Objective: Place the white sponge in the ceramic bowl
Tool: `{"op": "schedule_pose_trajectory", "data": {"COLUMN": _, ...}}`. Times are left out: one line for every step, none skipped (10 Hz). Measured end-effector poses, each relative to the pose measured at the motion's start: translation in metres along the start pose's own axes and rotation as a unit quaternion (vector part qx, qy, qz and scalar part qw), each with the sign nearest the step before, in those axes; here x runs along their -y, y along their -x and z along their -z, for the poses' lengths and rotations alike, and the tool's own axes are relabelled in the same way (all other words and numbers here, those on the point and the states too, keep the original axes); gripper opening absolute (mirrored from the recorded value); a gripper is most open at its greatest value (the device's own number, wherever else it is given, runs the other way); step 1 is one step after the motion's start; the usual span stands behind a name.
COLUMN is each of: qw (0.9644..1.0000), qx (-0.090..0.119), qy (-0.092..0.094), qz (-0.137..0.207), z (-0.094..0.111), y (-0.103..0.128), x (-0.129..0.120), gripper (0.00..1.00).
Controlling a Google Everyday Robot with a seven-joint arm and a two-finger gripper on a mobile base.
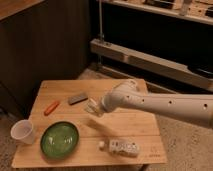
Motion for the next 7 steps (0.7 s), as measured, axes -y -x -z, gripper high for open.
{"op": "schedule_pose_trajectory", "data": {"qw": 1.0000, "qx": 0.003, "qy": 0.003, "qz": 0.007, "z": 0.001, "y": -0.002, "x": 0.004, "gripper": 0.07}}
{"op": "schedule_pose_trajectory", "data": {"qw": 0.9999, "qx": 0.007, "qy": 0.003, "qz": 0.014, "z": 0.001, "y": -0.005, "x": 0.011, "gripper": 0.07}}
{"op": "schedule_pose_trajectory", "data": {"qw": 0.9997, "qx": 0.011, "qy": -0.001, "qz": 0.021, "z": -0.001, "y": -0.011, "x": 0.025, "gripper": 0.07}}
{"op": "schedule_pose_trajectory", "data": {"qw": 0.9994, "qx": 0.017, "qy": -0.004, "qz": 0.029, "z": -0.001, "y": -0.016, "x": 0.042, "gripper": 0.07}}
{"op": "schedule_pose_trajectory", "data": {"qw": 0.9991, "qx": 0.023, "qy": -0.005, "qz": 0.034, "z": 0.002, "y": -0.020, "x": 0.057, "gripper": 0.07}}
{"op": "schedule_pose_trajectory", "data": {"qw": 0.9987, "qx": 0.030, "qy": -0.005, "qz": 0.040, "z": 0.003, "y": -0.023, "x": 0.068, "gripper": 0.07}}
{"op": "schedule_pose_trajectory", "data": {"qw": 0.9976, "qx": 0.043, "qy": -0.008, "qz": 0.054, "z": 0.004, "y": -0.031, "x": 0.086, "gripper": 0.08}}
